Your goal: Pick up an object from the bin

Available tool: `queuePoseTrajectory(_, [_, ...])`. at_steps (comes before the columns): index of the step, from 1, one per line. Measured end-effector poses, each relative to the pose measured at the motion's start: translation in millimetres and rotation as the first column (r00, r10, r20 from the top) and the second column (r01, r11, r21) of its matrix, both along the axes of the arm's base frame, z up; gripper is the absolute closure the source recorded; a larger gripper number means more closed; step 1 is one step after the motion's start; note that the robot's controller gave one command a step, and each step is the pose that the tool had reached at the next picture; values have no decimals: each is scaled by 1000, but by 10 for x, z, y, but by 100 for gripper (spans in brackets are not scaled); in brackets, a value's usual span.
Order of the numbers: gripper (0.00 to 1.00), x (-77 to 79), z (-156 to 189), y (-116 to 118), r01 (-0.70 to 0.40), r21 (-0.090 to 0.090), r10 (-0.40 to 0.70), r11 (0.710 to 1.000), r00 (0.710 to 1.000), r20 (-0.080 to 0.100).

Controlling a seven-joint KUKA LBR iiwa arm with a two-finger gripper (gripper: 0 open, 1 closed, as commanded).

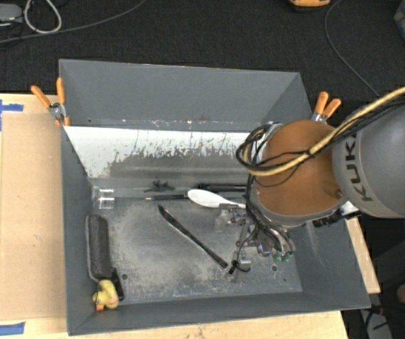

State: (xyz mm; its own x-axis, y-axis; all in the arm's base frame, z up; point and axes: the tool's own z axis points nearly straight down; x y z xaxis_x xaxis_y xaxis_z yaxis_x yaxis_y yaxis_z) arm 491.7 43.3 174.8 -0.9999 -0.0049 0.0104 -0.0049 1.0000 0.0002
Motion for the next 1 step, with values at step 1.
queuePoseTrajectory(1, [0,17,43,-3,2,0,-2,1000,1000,8])
